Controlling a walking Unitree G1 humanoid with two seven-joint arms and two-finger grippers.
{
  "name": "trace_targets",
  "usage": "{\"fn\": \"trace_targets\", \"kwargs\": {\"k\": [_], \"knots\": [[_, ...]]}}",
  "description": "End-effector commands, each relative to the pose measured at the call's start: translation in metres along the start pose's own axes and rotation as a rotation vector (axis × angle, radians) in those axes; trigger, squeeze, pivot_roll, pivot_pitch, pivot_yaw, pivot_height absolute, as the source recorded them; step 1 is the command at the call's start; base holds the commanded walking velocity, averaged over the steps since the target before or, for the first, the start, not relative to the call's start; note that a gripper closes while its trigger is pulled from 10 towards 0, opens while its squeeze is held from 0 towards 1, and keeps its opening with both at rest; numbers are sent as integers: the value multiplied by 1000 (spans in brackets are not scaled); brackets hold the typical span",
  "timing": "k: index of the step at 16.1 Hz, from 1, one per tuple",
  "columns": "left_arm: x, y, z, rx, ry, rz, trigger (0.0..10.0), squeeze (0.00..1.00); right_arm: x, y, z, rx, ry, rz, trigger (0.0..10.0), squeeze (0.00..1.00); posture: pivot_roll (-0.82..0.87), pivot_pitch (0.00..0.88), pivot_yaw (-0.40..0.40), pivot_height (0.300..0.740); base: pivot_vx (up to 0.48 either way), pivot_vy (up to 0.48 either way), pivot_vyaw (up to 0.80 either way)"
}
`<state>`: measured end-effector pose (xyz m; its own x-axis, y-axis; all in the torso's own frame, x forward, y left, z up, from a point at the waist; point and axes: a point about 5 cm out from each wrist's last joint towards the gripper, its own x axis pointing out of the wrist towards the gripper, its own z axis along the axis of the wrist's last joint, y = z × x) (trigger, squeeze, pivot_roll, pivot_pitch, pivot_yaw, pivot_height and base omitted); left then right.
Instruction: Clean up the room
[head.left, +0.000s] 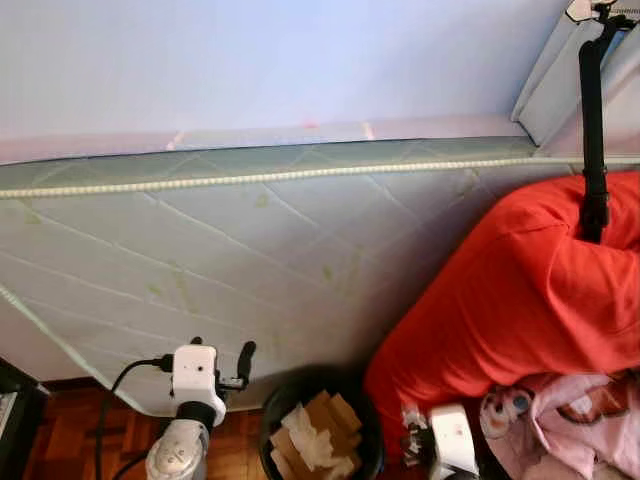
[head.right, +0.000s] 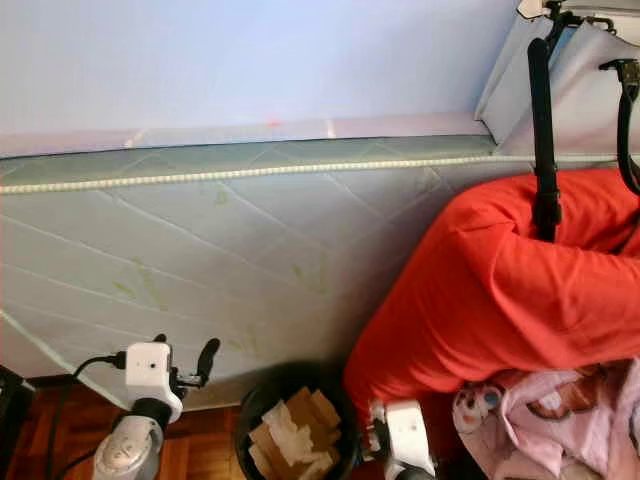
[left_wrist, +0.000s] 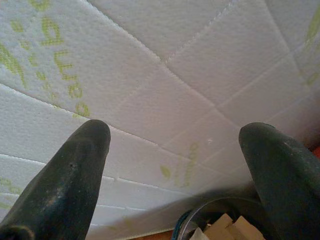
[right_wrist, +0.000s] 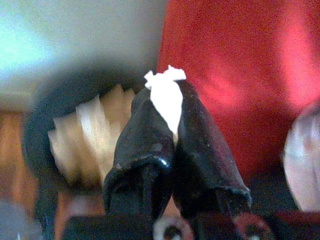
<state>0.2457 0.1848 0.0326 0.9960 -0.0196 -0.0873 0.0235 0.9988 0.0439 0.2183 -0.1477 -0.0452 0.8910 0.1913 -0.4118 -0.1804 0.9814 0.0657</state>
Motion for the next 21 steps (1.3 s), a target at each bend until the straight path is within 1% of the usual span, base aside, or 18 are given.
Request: {"fn": "trace_targets", "kwargs": {"k": [1,2,3,4,5,6,7,8,9,12,14,15,19,21], "knots": [[0,-3,0,11,12,-13,10000,0,29,1,74,-21,-276,31,10000,0,-34,123,-54,740,0,0,0],[0,-4,0,18,9,-16,10000,0,29,-1,74,-51,-278,12,10000,0,-34,125,-54,740,0,0,0],[0,-4,1,22,6,-16,10000,0,28,-8,76,-91,-296,-42,10000,0,-33,129,-53,740,0,0,0],[0,-4,1,22,6,-15,10000,0,27,-11,82,-106,-335,-80,10000,0,-32,132,-52,740,0,0,0],[1,-3,2,24,6,-15,10000,0,28,-10,86,-96,-358,-83,10000,0,-33,133,-51,740,0,0,0],[1,-3,2,25,6,-16,10000,0,30,0,90,-37,-370,-13,10000,0,-36,131,-49,740,0,0,0],[1,-3,1,25,6,-16,10000,0,30,5,90,-22,-370,29,10000,0,-35,131,-49,740,0,0,0],[1,-3,2,27,6,-16,10000,0,29,21,84,-10,-338,155,10000,0,-34,129,-51,740,0,0,0],[2,-2,2,26,1,-12,10000,0,27,26,78,1,-323,185,10000,0,-30,129,-53,740,0,0,0],[2,-2,3,26,-1,-13,10000,0,26,23,76,54,-325,129,10000,0,-29,132,-51,740,0,0,0],[1,-2,2,25,-1,-14,10000,0,27,22,74,39,-294,126,10000,0,-29,134,-51,740,0,0,0],[2,-2,2,25,-1,-14,10000,0,27,22,73,50,-270,127,10000,0,-28,136,-51,732,0,0,0],[1,-3,1,24,2,-16,10000,0,26,21,71,58,-264,133,10000,0,-27,140,-52,682,0,0,0],[1,-3,1,23,2,-17,10000,0,25,21,71,76,-273,131,10000,0,-25,142,-53,678,0,0,0]]}}
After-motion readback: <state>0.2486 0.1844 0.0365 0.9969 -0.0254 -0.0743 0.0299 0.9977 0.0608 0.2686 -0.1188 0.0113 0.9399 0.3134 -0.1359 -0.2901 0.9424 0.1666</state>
